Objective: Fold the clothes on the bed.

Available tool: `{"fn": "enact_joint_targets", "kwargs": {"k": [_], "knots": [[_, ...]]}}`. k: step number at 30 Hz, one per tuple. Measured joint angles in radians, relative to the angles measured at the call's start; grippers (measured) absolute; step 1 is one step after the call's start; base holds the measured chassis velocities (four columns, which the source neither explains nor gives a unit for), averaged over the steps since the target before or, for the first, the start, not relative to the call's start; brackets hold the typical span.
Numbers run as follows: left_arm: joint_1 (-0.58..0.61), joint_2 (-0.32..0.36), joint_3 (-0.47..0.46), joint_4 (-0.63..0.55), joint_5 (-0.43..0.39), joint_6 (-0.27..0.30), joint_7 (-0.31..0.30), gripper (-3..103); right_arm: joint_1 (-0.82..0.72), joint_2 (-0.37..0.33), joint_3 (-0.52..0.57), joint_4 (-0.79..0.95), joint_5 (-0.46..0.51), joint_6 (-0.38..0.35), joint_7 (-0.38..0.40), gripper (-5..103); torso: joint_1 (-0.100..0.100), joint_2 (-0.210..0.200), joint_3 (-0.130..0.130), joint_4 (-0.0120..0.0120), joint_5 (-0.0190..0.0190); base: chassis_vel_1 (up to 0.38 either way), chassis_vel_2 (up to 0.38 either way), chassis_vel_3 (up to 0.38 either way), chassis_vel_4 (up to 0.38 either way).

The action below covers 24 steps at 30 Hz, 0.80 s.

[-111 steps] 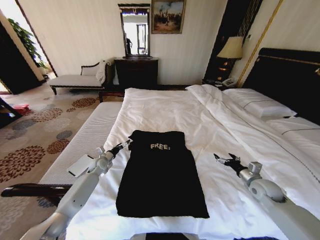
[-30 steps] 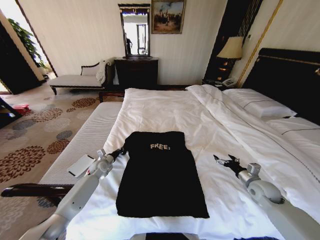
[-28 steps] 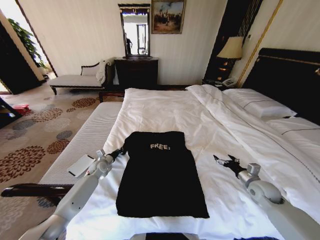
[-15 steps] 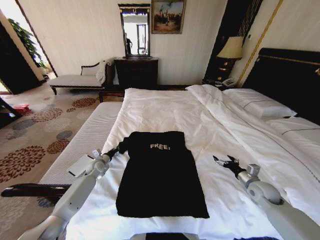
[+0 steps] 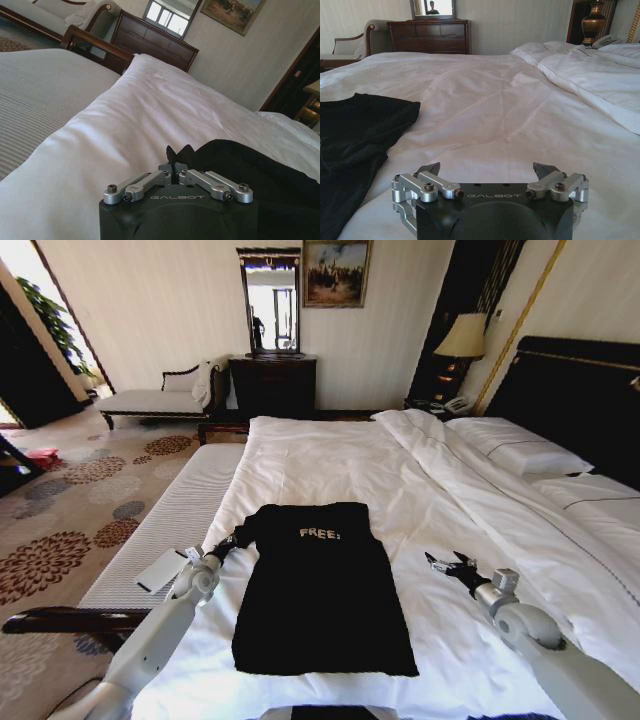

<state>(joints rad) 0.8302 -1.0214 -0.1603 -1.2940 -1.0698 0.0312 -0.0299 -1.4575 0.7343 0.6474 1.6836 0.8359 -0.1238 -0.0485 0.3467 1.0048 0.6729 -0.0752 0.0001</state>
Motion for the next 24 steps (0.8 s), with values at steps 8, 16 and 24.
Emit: {"fn": "enact_joint_targets", "kwargs": {"k": [8, 16, 24], "knots": [[-0.053, 0.0, 0.027, -0.017, 0.029, -0.007, -0.019, 2, 0.0, 0.003, 0.005, -0.001, -0.001, 0.005, -0.005, 100, 0.0, 0.0, 0.0, -0.0002, 0.0, 0.0, 0.0, 0.0, 0.0], [-0.028, 0.02, 0.072, -0.133, 0.09, -0.006, -0.028, 2, 0.013, -0.003, 0.005, -0.011, 0.003, 0.006, -0.008, 100, 0.0, 0.0, 0.0, 0.0, 0.0, 0.0, 0.0, 0.0, 0.0], [-0.069, 0.006, 0.126, -0.143, 0.112, 0.004, -0.047, 2, 0.005, 0.0, 0.01, -0.013, 0.0, 0.011, -0.015, 100, 0.0, 0.0, 0.0, 0.0, -0.0002, 0.0, 0.0, 0.0, 0.0]]}}
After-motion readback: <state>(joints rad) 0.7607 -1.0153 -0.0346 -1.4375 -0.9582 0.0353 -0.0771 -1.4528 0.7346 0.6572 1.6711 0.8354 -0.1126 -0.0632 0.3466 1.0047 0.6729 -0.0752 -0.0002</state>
